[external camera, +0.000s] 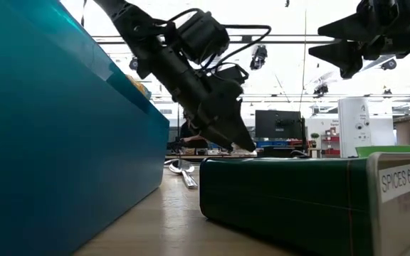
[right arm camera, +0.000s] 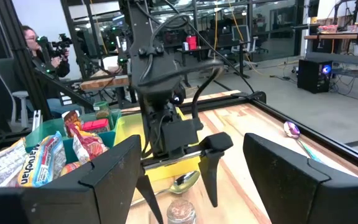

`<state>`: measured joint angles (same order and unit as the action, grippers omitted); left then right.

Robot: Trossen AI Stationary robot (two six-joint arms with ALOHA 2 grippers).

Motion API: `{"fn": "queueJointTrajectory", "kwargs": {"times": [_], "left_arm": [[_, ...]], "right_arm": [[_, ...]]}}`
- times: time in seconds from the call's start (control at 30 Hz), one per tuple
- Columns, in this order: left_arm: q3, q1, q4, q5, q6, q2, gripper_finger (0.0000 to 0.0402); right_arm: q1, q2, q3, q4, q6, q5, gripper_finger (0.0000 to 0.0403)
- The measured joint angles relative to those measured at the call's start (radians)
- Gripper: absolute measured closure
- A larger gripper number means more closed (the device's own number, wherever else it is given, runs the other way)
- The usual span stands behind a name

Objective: Pick & Place Food Item
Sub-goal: Put the brown spice bottle into the green bin

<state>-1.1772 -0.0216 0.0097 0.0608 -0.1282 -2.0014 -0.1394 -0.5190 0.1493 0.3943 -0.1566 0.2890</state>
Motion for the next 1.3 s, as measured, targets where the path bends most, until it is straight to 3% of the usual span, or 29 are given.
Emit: {"fn": "queueJointTrajectory", "kwargs": {"times": [0.33,0.63,0.97,1.3], "left_arm": [[0.02,0.0,0.046,-0.005,-0.003,0.0,0.002],[0.02,0.0,0.047,-0.029,-0.004,0.0,0.0135],[0.019,0.0,0.055,-0.029,-0.004,0.0,0.0231],[0.019,0.0,0.057,-0.054,-0.004,0.0,0.0226]], "right_arm": [[0.0,0.0,0.0,0.0,0.0,0.0,0.0122],[0.0,0.0,0.0,0.0,0.0,0.0,0.0122],[0.0,0.0,0.0,0.0,0.0,0.0,0.0122],[0.0,0.0,0.0,0.0,0.0,0.0,0.0122]]}}
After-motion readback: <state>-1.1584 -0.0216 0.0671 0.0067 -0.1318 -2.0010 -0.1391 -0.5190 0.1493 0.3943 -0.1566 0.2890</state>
